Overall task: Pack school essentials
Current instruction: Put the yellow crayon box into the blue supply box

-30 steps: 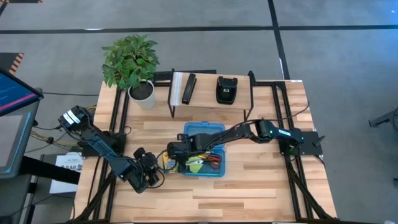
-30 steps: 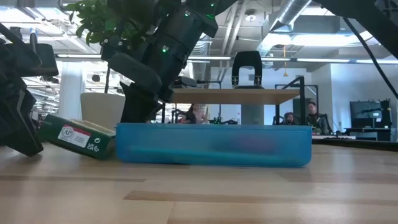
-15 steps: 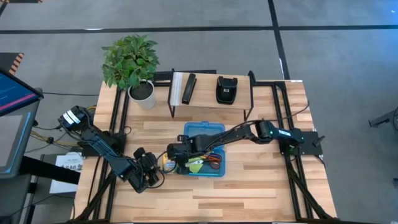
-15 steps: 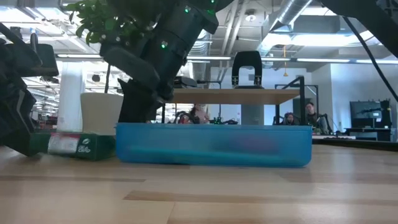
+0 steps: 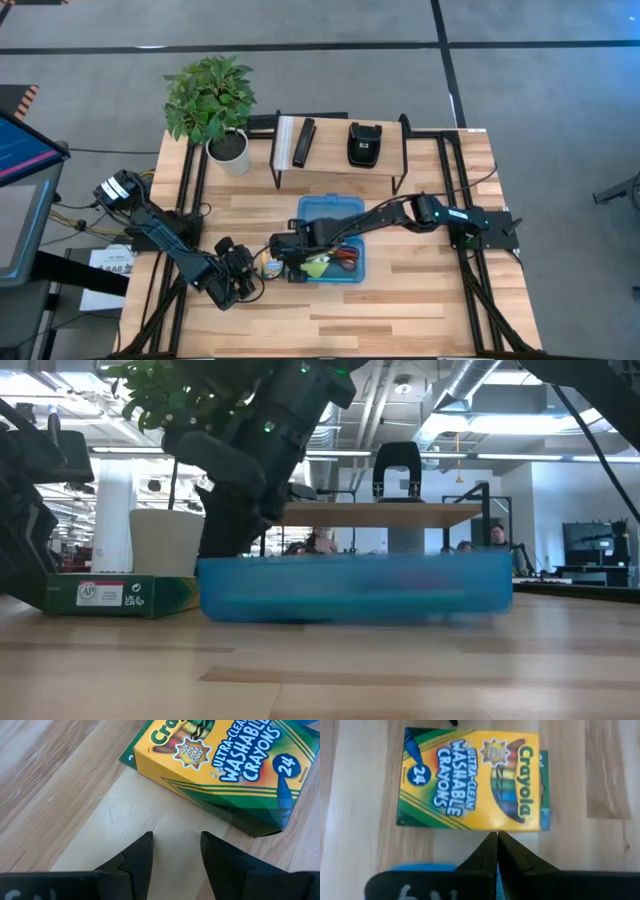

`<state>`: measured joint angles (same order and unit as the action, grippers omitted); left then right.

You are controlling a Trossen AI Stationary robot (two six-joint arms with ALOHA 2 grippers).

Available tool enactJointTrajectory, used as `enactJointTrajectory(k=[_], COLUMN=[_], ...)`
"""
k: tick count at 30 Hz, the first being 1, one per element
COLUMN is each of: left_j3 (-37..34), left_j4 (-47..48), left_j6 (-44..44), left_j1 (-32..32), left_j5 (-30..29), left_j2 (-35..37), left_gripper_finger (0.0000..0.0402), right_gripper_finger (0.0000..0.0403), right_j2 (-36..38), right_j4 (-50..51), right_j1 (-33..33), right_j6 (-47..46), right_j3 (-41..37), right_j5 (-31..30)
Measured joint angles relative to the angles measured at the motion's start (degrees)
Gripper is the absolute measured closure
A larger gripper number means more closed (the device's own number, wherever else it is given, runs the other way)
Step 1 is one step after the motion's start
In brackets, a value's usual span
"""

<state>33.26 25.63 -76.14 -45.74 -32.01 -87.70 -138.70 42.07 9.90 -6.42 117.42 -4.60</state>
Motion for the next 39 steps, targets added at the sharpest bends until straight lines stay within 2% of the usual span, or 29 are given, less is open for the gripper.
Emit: enactJointTrajectory(k=[11,20,28,35,39], left_j3=[-0.13,-0.13,-0.20,-0.17,-0.16], left_j4=[-0.81,-1.12,-6.36,-7.07,-7.06], left_j6=[2.26,3.84,11.42,13.18,13.19], left_j1=[0.04,0.09,0.16,0.15,0.15], left_j5=[-1.79,-2.33,-2.85,-2.89,-2.84], left_j2=[-0.09,-0.09,-0.15,-0.15,-0.15], left_gripper_finger=[0.0250,0.0250,0.0250,0.0250,0.0250], right_gripper_finger=[0.0368,0.0368,0.0368,0.0368,0.0368], right_j2=[-0.22,-0.32,-0.32,-0.35,-0.32], right_j4=[-0.19,-0.10,-1.70,1.19,4.38], right_j1=[0.14,0.14,0.14,0.09,-0.24], right_j6=[-0.21,-1.28,-1.70,-1.01,-0.80], right_j3=[-0.19,-0.24,-0.19,2.29,4.02], right_j5=[0.31,3.10,3.14,2.94,0.83])
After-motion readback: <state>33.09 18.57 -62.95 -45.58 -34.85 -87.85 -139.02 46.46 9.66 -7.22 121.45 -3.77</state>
